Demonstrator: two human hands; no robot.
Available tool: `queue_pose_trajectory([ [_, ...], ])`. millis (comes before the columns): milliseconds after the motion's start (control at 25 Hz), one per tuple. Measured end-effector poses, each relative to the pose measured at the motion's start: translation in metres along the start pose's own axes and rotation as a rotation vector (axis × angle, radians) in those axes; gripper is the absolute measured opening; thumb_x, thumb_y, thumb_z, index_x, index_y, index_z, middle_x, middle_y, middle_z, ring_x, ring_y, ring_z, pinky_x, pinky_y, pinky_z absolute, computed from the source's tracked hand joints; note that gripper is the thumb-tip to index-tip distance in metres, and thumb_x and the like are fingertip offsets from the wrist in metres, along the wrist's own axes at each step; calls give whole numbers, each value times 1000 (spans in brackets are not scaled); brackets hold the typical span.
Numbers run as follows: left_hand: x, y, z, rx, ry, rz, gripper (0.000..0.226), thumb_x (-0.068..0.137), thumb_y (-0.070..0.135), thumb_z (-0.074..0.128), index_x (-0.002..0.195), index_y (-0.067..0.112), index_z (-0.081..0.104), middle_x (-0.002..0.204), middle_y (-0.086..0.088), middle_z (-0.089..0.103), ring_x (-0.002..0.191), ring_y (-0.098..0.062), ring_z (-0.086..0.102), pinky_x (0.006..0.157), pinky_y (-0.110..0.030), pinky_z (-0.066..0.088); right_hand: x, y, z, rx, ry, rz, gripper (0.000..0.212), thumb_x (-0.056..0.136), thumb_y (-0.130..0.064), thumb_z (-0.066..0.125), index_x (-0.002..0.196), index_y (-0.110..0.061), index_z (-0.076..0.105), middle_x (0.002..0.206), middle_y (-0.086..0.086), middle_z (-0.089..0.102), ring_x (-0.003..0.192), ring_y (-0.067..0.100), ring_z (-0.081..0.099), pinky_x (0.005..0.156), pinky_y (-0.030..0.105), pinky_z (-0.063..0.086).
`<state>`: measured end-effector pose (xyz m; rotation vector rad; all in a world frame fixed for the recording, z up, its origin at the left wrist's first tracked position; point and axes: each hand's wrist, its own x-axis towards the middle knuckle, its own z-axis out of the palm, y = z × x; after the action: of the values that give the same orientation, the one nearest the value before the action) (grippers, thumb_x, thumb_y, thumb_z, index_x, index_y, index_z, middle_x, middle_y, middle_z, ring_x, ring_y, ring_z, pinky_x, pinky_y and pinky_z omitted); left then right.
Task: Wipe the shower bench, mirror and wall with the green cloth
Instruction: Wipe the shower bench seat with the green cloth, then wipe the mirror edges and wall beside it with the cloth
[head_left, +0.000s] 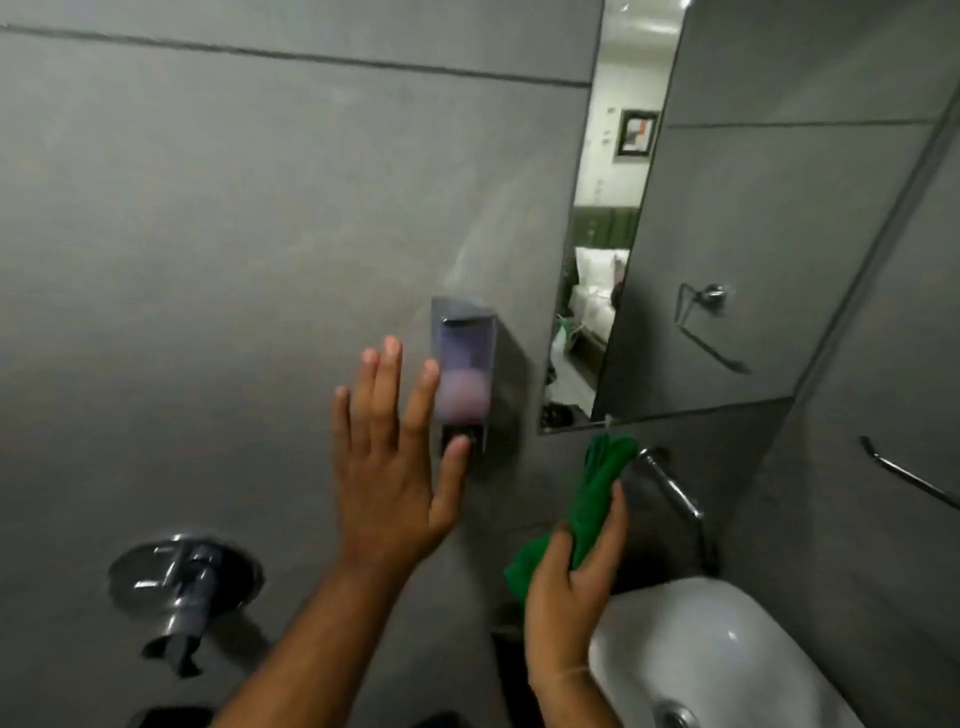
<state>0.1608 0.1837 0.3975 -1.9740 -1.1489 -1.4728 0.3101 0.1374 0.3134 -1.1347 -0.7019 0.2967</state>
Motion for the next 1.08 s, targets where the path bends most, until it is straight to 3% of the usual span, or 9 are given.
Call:
queue_pose_trajectory([
  [80,93,21,6,42,108,17,68,117,51,34,175,17,29,185,-21,21,175,-29,7,140,-51,7,48,-9,18,47,-7,-126,75,96,-13,51,150,-63,36,160,-22,41,145,-11,42,115,6,35],
  [200,202,41,27,116,151,18,71,116,51,40,177,16,29,185,-21,22,173,-37,17,140,-56,9,110,10,47,-2,-80,-266,67,101,-6,51,162,-29,34,164,-30,30,152,-9,33,122,12,29],
  [280,252,44,43,181,105,31,72,117,51,37,179,17,24,187,-19,16,174,-36,13,141,-57,8,136,38,61,-154,-218,-395,71,101,-4,56,165,-17,26,173,-23,15,161,4,20,130,27,25],
  [400,284,32,70,298,39,13,71,118,52,28,181,21,14,189,-15,7,175,-34,6,141,-58,4,157,82,66,-510,-247,-681,73,102,-26,61,163,-26,22,178,-11,4,165,14,6,132,52,18],
  [520,282,20,92,453,140,65,69,119,52,27,180,23,17,188,-15,15,174,-37,14,139,-61,9,176,110,65,-591,-187,-831,55,105,-46,46,155,-28,33,176,-6,16,165,19,11,134,49,5],
  [720,284,17,99,479,250,84,67,118,48,35,179,21,24,186,-15,24,171,-39,22,137,-63,15,195,117,80,-679,-23,-969,35,115,-31,27,132,-8,49,145,18,45,166,21,3,134,46,4],
  [840,281,20,98,488,230,99,68,118,46,34,180,20,22,187,-14,20,173,-38,18,138,-61,13,195,104,85,-773,28,-990,44,116,-31,19,131,-2,49,148,21,41,166,24,-1,131,48,8],
  [920,279,20,97,492,230,109,69,117,44,35,180,19,21,187,-14,19,173,-38,17,139,-60,12,199,79,91,-822,22,-1011,54,115,-40,17,144,-2,42,153,22,37,165,26,-4,131,48,7],
  [1080,282,20,96,457,247,126,73,114,38,43,180,18,19,188,-13,17,174,-36,14,139,-58,10,230,-22,127,-721,4,-1012,65,111,-46,16,170,-19,6,178,6,6,166,25,2,133,47,4],
])
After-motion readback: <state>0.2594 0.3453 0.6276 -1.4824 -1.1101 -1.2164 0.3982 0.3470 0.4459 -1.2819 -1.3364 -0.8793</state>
